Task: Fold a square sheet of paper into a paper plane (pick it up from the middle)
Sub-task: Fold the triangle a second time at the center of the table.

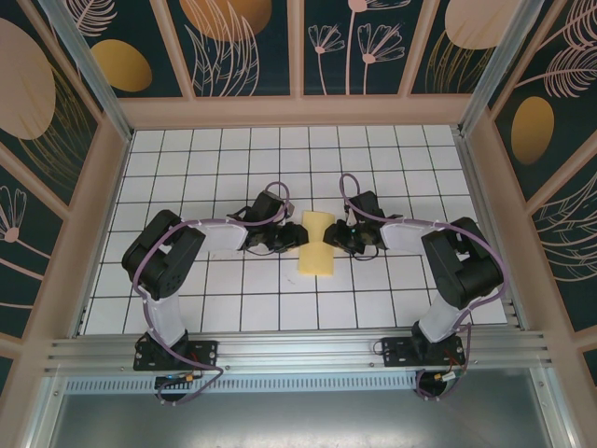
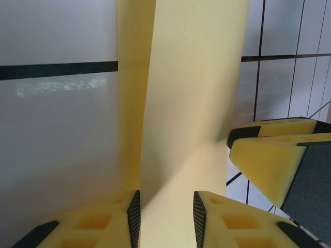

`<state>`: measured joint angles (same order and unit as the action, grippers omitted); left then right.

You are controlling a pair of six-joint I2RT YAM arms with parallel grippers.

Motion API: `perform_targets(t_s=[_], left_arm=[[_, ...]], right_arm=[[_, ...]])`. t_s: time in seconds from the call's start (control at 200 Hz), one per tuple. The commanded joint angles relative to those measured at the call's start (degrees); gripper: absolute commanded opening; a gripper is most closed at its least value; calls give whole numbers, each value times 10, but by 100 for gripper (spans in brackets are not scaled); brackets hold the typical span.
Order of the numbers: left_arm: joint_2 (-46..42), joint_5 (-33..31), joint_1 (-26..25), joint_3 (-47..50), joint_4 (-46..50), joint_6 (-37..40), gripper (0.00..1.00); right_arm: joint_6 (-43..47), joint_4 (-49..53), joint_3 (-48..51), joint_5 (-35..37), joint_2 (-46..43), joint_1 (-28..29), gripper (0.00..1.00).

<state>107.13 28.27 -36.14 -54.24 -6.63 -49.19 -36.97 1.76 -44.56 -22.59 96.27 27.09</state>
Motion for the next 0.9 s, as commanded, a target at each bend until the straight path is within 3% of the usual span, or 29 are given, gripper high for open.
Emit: perform_targets(t_s=[0.0,0.896], left_arm=[[-21,4,-3,-10,-18,-10,34],[38,14,5,-52,-43,-34,26]], right_arm=[[-2,18,12,15,3,-6,37],[4,9,2,1,-1,-6,37]])
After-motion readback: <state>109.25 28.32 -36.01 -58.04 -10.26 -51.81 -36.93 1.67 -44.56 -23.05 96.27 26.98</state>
